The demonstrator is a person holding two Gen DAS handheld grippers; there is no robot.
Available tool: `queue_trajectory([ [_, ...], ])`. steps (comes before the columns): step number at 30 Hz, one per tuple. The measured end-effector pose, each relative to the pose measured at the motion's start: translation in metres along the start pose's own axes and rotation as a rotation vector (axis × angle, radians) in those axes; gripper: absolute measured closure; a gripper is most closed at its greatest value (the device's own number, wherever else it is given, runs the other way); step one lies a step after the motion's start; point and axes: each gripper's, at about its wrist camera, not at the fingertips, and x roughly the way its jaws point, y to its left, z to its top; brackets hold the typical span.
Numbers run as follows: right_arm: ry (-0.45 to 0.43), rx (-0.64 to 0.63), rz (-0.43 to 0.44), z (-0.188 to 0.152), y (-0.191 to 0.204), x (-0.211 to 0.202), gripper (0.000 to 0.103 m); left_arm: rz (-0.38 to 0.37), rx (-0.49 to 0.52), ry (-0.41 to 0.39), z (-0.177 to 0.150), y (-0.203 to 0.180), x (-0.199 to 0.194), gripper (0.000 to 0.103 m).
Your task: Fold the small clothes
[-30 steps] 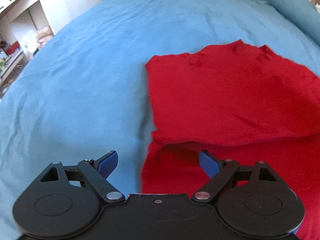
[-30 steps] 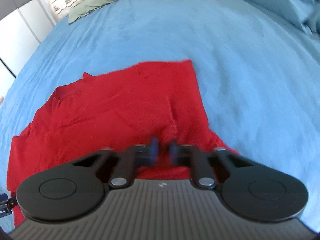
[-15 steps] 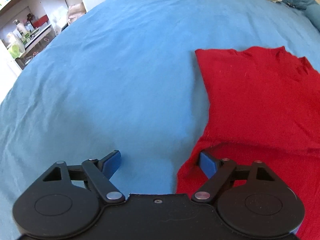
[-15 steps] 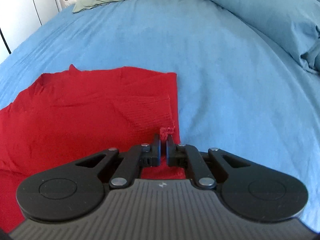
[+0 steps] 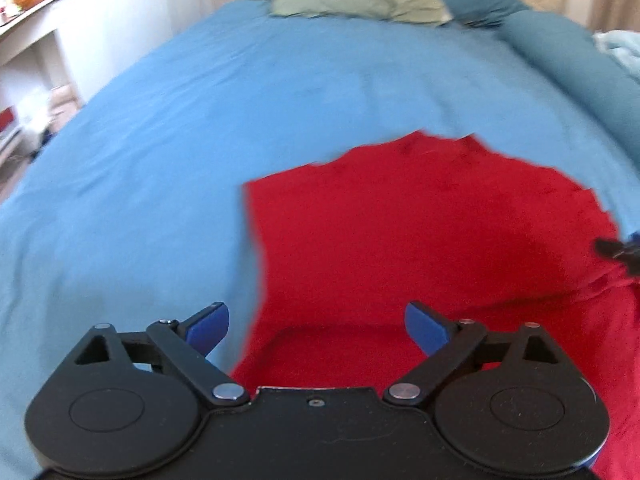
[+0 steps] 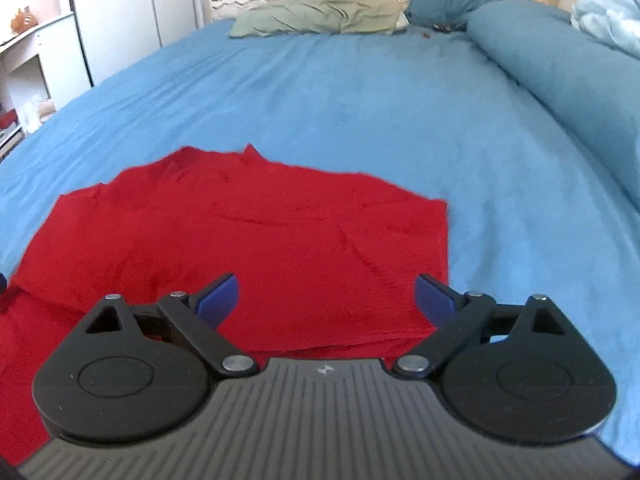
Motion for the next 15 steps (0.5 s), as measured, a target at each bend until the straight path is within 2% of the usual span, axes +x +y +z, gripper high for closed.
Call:
queue_trajectory([
  [3,0.042,0.053,0.008,-0.008,-0.01,0.016,0.0,-0.045,0.017,-0.011,0.005,-0.016,0.017,0.006],
  [6,0.083,0.075,0.019,-0.022,-0.023,0.025,0.0,-0.035,-0.003,0.052,-0.004,-0.018,0.047,0.006],
  [7,0.064,0.074,0.031,-0.025,-0.026,0.024,0.0,-0.031,-0.013,0.077,-0.01,-0.017,0.058,0.005],
  [9,0.038,0.054,0.049,-0.03,-0.028,0.022,0.0,-0.039,0.001,0.035,-0.015,-0.017,0.058,0.002],
  [15,0.012,0.06,0.071,-0.04,-0.038,0.01,0.0,-0.029,0.018,0.011,-0.017,-0.01,0.046,0.001],
])
